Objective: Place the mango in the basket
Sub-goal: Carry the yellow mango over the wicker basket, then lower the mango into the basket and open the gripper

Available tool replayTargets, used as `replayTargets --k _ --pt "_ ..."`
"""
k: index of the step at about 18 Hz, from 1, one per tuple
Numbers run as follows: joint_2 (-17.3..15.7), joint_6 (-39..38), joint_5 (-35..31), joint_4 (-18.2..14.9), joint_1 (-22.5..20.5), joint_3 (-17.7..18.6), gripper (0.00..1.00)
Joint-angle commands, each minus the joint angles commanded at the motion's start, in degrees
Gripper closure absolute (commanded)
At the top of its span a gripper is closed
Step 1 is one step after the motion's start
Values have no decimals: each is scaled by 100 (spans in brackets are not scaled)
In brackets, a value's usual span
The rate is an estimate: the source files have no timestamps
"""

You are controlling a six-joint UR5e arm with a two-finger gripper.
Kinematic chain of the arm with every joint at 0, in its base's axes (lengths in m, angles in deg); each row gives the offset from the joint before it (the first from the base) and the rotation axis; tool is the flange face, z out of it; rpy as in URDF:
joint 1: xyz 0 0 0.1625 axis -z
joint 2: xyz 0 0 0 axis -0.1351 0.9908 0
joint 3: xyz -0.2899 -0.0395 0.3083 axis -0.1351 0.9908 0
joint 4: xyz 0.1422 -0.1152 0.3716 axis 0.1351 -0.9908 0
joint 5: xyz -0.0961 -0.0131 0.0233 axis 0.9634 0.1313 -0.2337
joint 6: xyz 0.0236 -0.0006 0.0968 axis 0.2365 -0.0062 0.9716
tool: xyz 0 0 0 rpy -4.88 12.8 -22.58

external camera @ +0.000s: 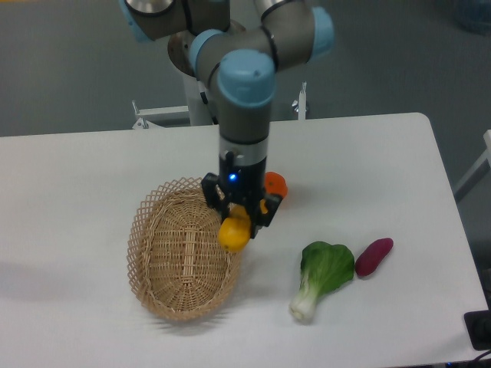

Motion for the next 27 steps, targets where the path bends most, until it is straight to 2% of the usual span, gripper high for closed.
replayTargets --k 3,10,24,27 --pt "203 -474 -344 229 413 0 51" --pt "414 -696 -388 291 845 -9 51" --pt "748 -397 -397 282 951 88 51" --pt "774 -388 -520 282 1012 97 47"
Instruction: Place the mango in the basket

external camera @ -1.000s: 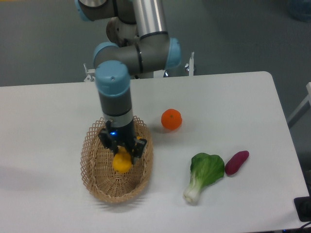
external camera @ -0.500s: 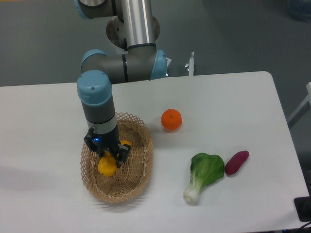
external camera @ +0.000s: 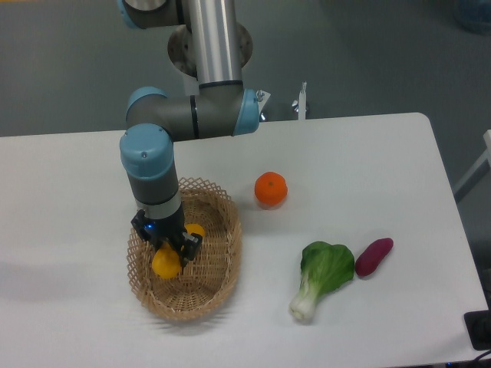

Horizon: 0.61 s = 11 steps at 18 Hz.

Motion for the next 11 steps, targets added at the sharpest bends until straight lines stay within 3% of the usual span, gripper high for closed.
replayTargets --k 2,3,5,6,7,11 --pt "9 0 -114 0 44 0 45" --pt "0 9 -124 9 44 -9 39" --pt "0 9 -141 17 36 -35 11" --pt "-9 9 -159 18 36 -61 4" --pt "-26 9 -159 26 36 -79 0" --pt "-53 17 -159 26 9 -193 0"
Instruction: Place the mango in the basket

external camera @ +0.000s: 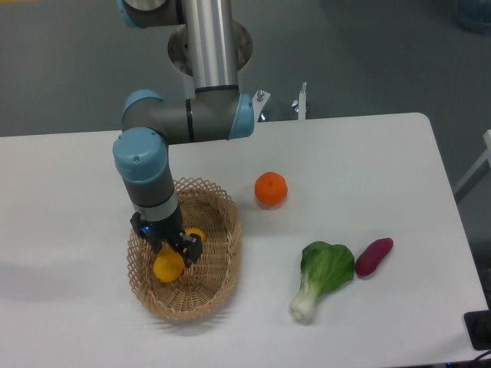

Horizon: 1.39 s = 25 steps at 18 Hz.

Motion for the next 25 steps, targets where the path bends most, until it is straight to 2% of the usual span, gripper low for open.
replayTargets --k 3,8,10,15,21,25 --pt "-131 113 0 -26 -263 -79 0" --pt "-500 912 35 -123 -948 -150 0" --pt "-580 1334 53 -333 -1238 -229 0" --pt "-659 2240 167 -1114 -1915 -694 0" --pt "-659 3409 263 -2406 -2592 -1520 0" --pt "-668 3682 895 -3171 -3049 -2091 0"
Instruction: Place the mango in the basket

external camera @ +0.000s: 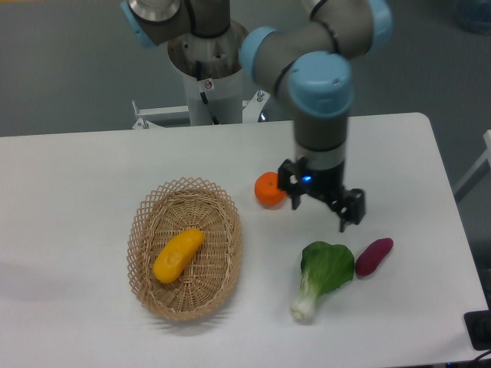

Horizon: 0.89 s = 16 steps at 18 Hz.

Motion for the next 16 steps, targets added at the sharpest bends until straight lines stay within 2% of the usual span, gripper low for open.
replayTargets --k 3,6,16 --pt "0 483 124 -396 -229 -203 0" --pt "-70 607 247 -424 -352 -203 0" --pt "-123 607 300 -406 -361 -142 0"
